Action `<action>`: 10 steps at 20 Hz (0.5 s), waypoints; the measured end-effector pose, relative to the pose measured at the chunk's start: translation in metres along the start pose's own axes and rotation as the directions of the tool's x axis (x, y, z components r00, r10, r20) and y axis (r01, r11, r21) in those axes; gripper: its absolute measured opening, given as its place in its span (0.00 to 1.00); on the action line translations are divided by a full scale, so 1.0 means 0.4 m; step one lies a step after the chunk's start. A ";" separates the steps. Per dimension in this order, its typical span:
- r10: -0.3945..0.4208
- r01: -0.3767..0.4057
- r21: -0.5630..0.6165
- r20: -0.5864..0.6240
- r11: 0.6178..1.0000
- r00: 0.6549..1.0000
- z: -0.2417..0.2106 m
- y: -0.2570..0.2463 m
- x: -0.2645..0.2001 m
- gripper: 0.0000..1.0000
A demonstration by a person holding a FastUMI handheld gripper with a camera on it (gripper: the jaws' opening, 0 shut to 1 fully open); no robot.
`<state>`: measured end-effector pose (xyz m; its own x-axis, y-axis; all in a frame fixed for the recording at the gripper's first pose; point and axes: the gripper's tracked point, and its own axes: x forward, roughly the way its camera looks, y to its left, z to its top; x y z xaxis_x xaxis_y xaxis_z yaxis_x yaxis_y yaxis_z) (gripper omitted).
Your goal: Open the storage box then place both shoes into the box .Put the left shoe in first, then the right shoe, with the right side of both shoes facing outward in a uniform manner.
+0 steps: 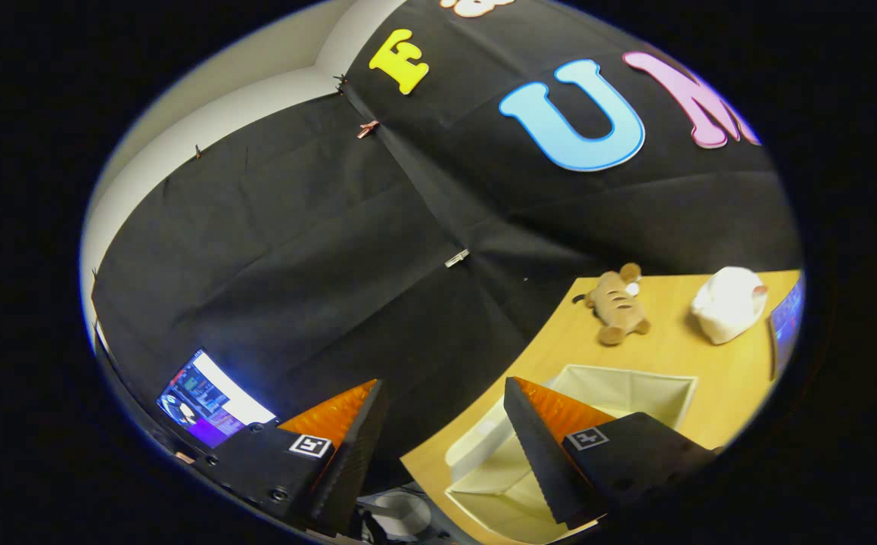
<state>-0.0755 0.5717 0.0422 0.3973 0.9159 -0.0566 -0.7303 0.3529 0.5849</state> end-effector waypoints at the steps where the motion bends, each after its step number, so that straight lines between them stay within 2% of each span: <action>1: -0.033 0.033 -0.023 0.008 0.999 0.999 0.004 -0.021 -0.037 0.96; 4: -0.159 0.160 -0.063 0.016 0.985 0.987 -0.015 -0.119 -0.152 0.96; 6: -0.258 0.258 -0.078 0.003 0.963 0.966 -0.040 -0.202 -0.232 0.97; 10: -0.473 0.466 -0.120 -0.037 0.877 0.880 -0.119 -0.399 -0.415 0.97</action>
<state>-0.0514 0.3724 -0.0804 0.6746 0.6465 -0.3563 -0.5217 0.7591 0.3894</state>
